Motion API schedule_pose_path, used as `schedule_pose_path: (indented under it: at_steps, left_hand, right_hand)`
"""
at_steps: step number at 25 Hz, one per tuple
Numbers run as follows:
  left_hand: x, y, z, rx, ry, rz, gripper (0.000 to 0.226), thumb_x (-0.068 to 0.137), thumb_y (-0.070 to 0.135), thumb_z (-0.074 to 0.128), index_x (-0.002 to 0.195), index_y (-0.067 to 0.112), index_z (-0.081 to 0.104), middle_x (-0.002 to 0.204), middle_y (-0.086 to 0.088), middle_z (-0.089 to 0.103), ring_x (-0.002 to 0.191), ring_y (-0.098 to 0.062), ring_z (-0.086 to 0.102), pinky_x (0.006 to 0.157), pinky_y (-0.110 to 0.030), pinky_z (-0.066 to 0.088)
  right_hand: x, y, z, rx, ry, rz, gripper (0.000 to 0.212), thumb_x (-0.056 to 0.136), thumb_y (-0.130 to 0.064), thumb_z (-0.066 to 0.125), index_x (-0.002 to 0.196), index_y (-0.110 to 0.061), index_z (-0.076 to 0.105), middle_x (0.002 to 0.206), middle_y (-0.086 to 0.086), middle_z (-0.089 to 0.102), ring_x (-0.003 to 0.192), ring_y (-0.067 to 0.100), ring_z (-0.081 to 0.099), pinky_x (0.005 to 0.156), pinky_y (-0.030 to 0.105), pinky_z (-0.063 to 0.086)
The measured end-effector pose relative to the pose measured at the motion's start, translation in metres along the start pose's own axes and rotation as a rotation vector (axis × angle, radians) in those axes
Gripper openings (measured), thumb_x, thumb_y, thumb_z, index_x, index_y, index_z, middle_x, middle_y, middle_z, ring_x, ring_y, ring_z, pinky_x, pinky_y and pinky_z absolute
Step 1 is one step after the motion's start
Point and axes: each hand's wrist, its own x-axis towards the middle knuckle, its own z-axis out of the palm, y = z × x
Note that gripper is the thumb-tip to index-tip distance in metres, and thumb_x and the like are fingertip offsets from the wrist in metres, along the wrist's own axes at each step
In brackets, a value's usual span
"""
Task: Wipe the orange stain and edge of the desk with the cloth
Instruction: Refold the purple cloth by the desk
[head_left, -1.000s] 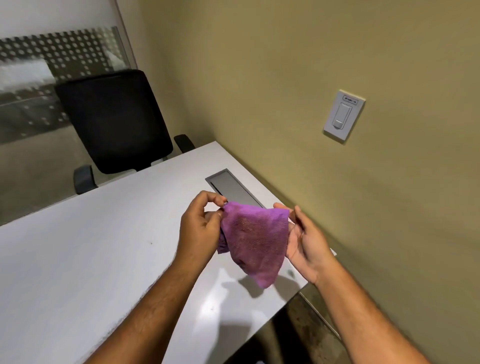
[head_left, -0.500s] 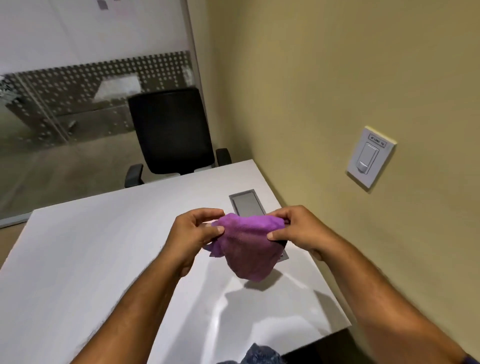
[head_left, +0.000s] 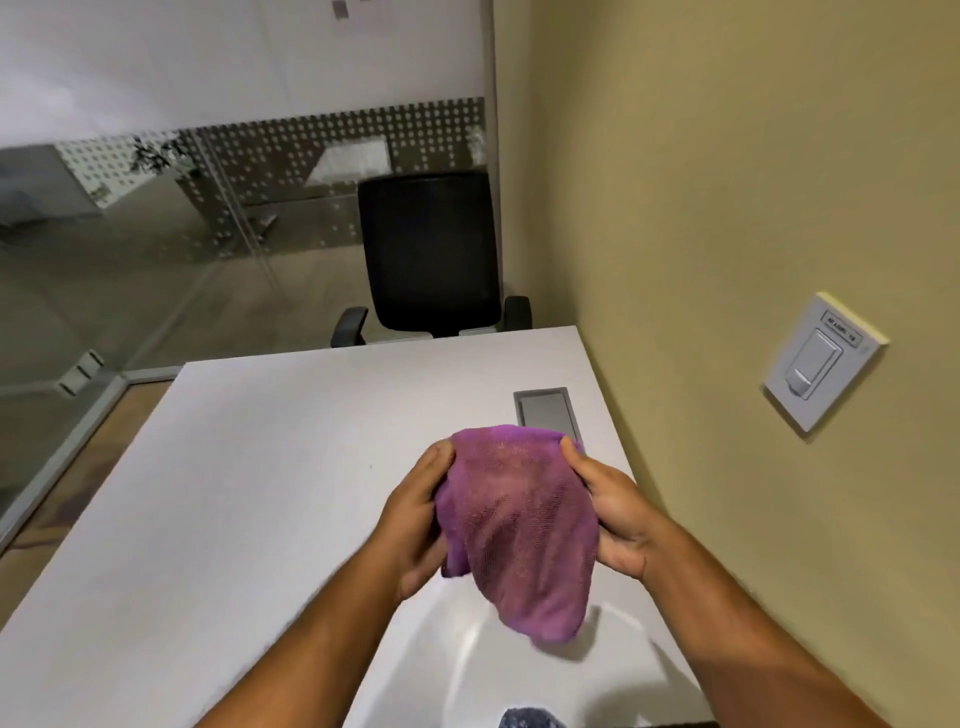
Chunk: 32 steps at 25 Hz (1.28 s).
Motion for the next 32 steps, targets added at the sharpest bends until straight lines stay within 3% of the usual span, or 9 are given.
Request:
schedule_pose_path:
  at_steps: [2,4,8,14,18,21,26,29,32]
  left_hand:
    - [-0.004,-0.029,-0.003,-0.196,-0.011,-0.204,0.089,0.094,0.081,0.050,0.139,0.007,0.071,0.136,-0.023,0.071,0.125,-0.039,0.067,0.118,-0.055,0.047]
    - [-0.013,-0.041,-0.014,-0.253,-0.044,-0.261,0.099,0.084,0.087,0.059,0.139,0.005,0.071,0.136,-0.024,0.072,0.123,-0.040,0.071,0.110,-0.055,0.054]
    - [-0.020,-0.017,-0.035,-0.173,-0.121,-0.156,0.079,0.076,0.036,0.096,0.141,0.002,0.067,0.126,-0.023,0.074,0.107,-0.037,0.077,0.092,-0.048,0.062]
    - [-0.026,0.025,-0.048,0.133,-0.086,-0.011,0.058,0.083,0.012,0.077,0.139,0.010,0.065,0.130,-0.020,0.075,0.110,-0.032,0.077,0.087,-0.041,0.064]
    - [-0.033,0.038,-0.057,0.101,-0.177,0.021,0.045,0.089,0.013,0.077,0.133,0.015,0.075,0.140,-0.018,0.072,0.127,-0.031,0.072,0.097,-0.039,0.062]
    - [-0.034,0.028,-0.073,-0.141,-0.090,-0.056,0.042,0.096,0.016,0.059,0.134,0.012,0.075,0.148,-0.019,0.067,0.135,-0.037,0.067,0.098,-0.046,0.063]
    - [-0.038,0.003,-0.084,-0.137,0.006,-0.198,0.072,0.095,0.067,0.063,0.143,0.013,0.064,0.145,-0.019,0.069,0.128,-0.036,0.072,0.097,-0.051,0.063]
    - [-0.034,-0.005,-0.083,0.250,0.011,-0.102,0.076,0.069,0.037,0.097,0.138,0.026,0.065,0.141,-0.017,0.070,0.117,-0.029,0.077,0.089,-0.041,0.065]
    - [-0.027,-0.003,-0.093,0.189,0.066,-0.020,0.070,0.068,0.008,0.092,0.132,0.019,0.068,0.133,-0.022,0.071,0.103,-0.029,0.079,0.084,-0.038,0.065]
  right_hand:
    - [0.005,0.008,0.009,0.045,0.029,0.028,0.061,0.101,-0.054,0.060,0.132,-0.004,0.075,0.122,0.020,0.079,0.108,0.031,0.079,0.088,0.043,0.065]
    - [0.007,0.011,0.014,0.100,0.034,0.012,0.065,0.101,-0.060,0.058,0.132,-0.006,0.075,0.119,0.017,0.080,0.105,0.029,0.079,0.093,0.044,0.063]
    - [-0.006,0.012,0.006,0.167,-0.205,-0.102,0.061,0.090,-0.029,0.082,0.144,-0.010,0.062,0.128,0.015,0.073,0.117,0.033,0.071,0.105,0.056,0.053]
    - [-0.019,0.025,0.014,-0.078,-0.283,-0.165,0.067,0.091,-0.002,0.077,0.151,-0.025,0.058,0.154,0.021,0.059,0.134,0.040,0.063,0.108,0.063,0.054]
    - [-0.022,0.013,0.032,-0.394,-0.107,-0.347,0.034,0.084,0.009,0.060,0.092,-0.013,0.084,0.138,0.014,0.072,0.122,0.030,0.072,0.086,0.044,0.060]
    - [-0.024,0.008,0.033,-0.626,-0.082,-0.410,0.052,0.083,0.023,0.042,0.065,-0.013,0.076,0.137,-0.002,0.073,0.125,0.025,0.070,0.083,0.037,0.058]
    - [-0.019,0.022,0.033,-0.684,0.069,-0.393,0.035,0.082,0.001,0.044,0.070,-0.009,0.076,0.135,-0.009,0.074,0.114,0.021,0.072,0.071,0.023,0.056]
    - [-0.018,0.032,0.034,-0.578,0.082,-0.330,0.017,0.080,-0.020,0.067,0.084,-0.008,0.079,0.134,-0.004,0.075,0.109,0.022,0.074,0.077,0.028,0.055]
    - [-0.020,0.047,0.032,-0.567,0.125,-0.224,0.049,0.070,-0.017,0.095,0.114,-0.025,0.076,0.117,0.004,0.078,0.101,0.024,0.078,0.078,0.035,0.062]
